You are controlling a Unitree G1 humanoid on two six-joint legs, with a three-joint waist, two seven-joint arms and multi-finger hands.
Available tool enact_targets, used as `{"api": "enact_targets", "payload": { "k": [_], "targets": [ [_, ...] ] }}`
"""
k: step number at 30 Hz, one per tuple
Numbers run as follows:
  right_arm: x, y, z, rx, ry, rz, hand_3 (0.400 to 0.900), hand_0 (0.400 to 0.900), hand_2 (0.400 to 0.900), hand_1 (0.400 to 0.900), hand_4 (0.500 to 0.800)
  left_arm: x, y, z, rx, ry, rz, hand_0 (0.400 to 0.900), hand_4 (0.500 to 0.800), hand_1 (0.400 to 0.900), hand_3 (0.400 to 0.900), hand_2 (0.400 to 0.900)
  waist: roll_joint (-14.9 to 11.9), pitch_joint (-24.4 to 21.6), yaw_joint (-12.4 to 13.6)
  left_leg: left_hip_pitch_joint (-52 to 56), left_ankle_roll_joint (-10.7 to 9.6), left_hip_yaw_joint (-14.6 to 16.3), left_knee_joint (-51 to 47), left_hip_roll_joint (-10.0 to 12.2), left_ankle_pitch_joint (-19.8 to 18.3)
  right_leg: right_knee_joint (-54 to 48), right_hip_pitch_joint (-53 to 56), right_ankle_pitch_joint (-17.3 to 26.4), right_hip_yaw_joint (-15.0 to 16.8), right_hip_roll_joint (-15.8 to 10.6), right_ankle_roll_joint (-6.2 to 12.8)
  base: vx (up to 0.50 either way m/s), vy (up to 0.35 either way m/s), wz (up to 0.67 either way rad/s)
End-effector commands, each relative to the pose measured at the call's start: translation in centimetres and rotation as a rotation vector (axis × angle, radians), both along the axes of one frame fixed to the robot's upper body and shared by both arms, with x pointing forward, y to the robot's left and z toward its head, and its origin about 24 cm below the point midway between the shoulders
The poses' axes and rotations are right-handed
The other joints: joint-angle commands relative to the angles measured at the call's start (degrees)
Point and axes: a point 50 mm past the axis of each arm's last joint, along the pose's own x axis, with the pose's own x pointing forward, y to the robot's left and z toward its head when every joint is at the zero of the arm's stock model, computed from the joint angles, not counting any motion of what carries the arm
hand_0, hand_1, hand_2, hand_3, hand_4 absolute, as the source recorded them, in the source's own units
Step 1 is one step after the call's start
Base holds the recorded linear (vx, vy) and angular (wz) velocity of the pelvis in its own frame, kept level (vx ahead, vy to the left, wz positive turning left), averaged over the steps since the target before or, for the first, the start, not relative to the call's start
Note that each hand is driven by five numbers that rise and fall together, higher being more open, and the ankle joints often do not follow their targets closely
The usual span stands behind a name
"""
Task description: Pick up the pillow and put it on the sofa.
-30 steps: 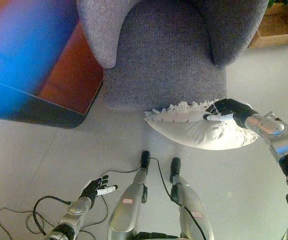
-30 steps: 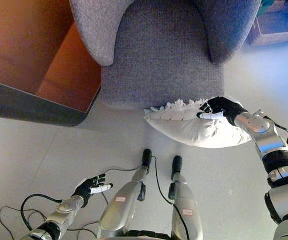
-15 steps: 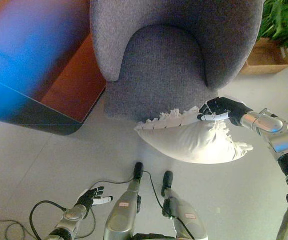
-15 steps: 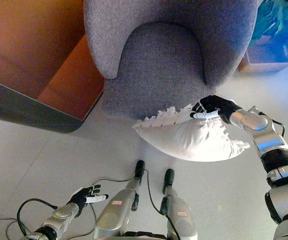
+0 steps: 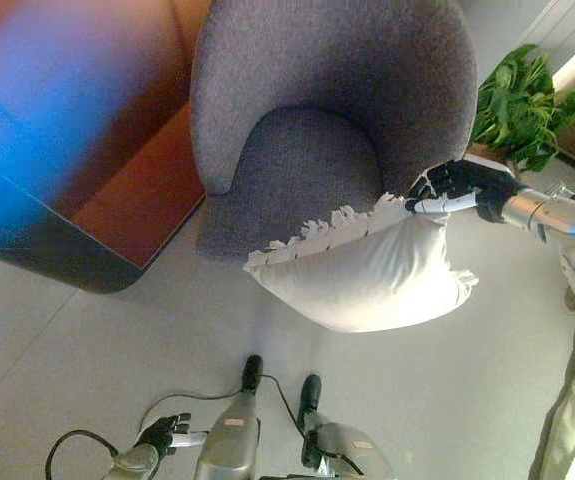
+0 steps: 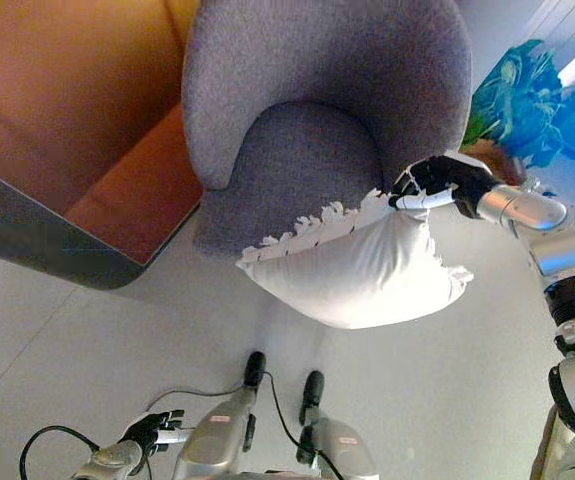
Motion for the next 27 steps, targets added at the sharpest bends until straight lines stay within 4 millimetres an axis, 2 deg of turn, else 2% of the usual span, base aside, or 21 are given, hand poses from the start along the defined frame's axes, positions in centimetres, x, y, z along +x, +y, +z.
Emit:
{"api": "enact_targets", "payload": {
  "k": [1,10,16,19,23,27],
  "targets": [
    [-0.6,0.3,10.2,0.136,-0.323,0.053,0.4,0.4,0.4,0.4,0.5,-7.2,0.9,-1.4,0.053,0.237,0.002,0.9,0.8,0.9,0.9,0.9,-3.44,-13.58,1.66,3.2,-0.85,0.08,-0.24,-0.87,-5.86,2.43,1.06,-1.8,-0.18,0.36,2.28,0.15,0.075,0.02],
    [0.1,0.5,12.4,0.128,-0.329,-0.015,0.4,0.4,0.4,0.4,0.5,-9.3,0.6,-1.7,0.051,0.329,0.014,0.9,0.8,0.9,0.9,0.9,-4.57,-16.4,2.59,5.22,-0.78,-0.07,-0.41,-1.16,-6.47,1.02,3.25,-1.27,0.31,0.45,2.43,0.1,0.044,0.03],
    [0.8,-1.3,11.6,0.082,-0.26,-0.195,0.4,0.4,0.4,0.4,0.5,-9.3,1.0,-1.6,0.065,0.338,0.024,0.9,0.8,0.9,0.9,0.9,-5.58,-15.43,4.08,5.37,-0.69,-0.76,-0.33,-0.96,-6.58,0.43,3.69,-0.55,0.01,0.46,2.8,0.05,-0.014,0.08],
    [1.2,-2.4,10.5,0.033,-0.182,-0.291,0.4,0.4,0.4,0.4,0.5,-9.0,1.5,-1.4,0.08,0.332,0.032,0.9,0.8,0.9,0.9,0.9,-6.05,-14.54,5.12,5.02,-0.61,-1.26,-0.4,-0.81,-6.5,0.21,3.42,-0.19,-0.38,0.45,2.98,0.01,-0.042,0.08],
    [1.7,-2.5,9.7,-0.007,-0.129,-0.348,0.4,0.4,0.4,0.4,0.5,-8.2,1.8,-1.2,0.088,0.307,0.044,0.9,0.8,0.9,0.9,0.9,-6.23,-12.96,6.22,3.95,-0.58,-1.97,-0.43,-0.82,-6.25,-0.07,2.56,0.23,-0.92,0.47,3.08,-0.03,-0.046,0.12],
    [2.2,-2.7,9.9,-0.043,-0.147,-0.43,0.4,0.4,0.4,0.4,0.5,-6.4,2.3,-0.8,0.071,0.234,0.04,0.9,0.8,0.9,0.9,0.9,-5.7,-10.23,7.58,1.44,-0.55,-2.99,-0.43,-0.88,-5.72,-0.11,0.43,0.44,-1.45,0.4,3.14,-0.14,-0.04,0.18]
  ]
}}
